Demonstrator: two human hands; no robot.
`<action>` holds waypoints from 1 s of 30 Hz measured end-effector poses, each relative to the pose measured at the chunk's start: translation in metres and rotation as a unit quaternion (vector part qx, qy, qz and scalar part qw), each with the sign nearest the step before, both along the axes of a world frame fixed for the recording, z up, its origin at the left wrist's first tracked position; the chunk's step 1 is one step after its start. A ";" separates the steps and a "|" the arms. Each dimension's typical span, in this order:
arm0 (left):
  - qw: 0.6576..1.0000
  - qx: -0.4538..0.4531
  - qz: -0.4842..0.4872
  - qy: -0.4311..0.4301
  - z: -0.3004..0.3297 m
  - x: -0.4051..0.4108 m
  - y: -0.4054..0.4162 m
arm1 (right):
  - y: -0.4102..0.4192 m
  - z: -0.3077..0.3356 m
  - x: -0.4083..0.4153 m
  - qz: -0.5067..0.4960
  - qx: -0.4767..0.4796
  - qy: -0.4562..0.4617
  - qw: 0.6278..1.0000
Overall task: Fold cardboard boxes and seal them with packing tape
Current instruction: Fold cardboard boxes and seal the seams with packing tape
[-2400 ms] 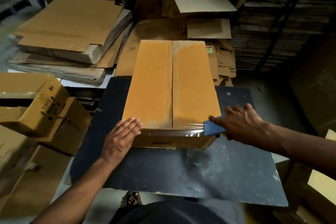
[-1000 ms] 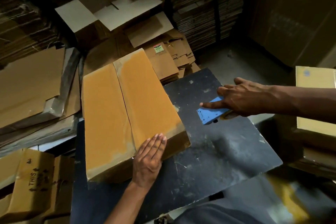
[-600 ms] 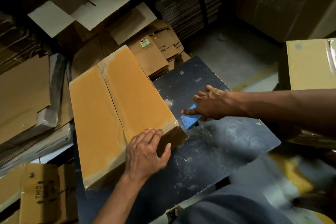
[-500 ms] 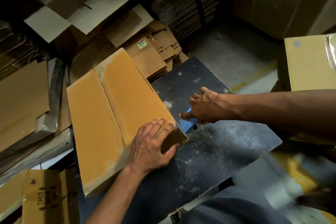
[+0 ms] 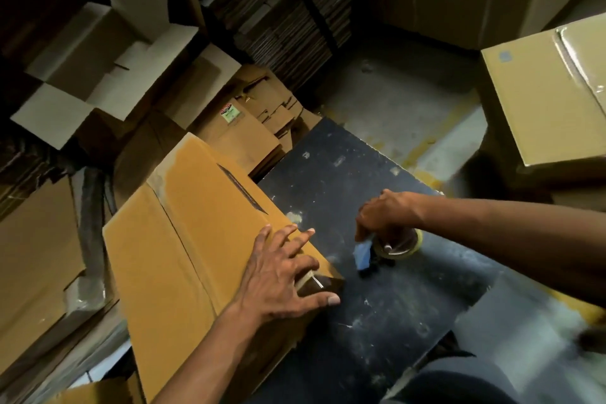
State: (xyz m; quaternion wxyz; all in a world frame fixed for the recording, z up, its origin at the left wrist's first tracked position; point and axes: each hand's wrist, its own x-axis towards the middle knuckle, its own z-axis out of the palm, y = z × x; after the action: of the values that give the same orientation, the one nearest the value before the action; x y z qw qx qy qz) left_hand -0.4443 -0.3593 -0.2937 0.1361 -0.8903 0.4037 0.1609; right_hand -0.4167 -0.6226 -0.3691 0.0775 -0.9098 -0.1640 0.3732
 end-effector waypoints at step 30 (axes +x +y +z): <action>0.967 -0.218 0.128 -0.029 -0.037 0.011 0.026 | 0.117 -0.063 -0.150 -0.293 0.385 -0.153 0.862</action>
State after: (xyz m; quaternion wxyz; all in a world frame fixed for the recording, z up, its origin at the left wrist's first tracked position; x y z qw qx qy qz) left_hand -0.4332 -0.3328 -0.3311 -0.0713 -0.9471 0.3072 0.0591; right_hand -0.5671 -0.5057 -0.4323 0.5008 -0.8596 -0.0305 0.0966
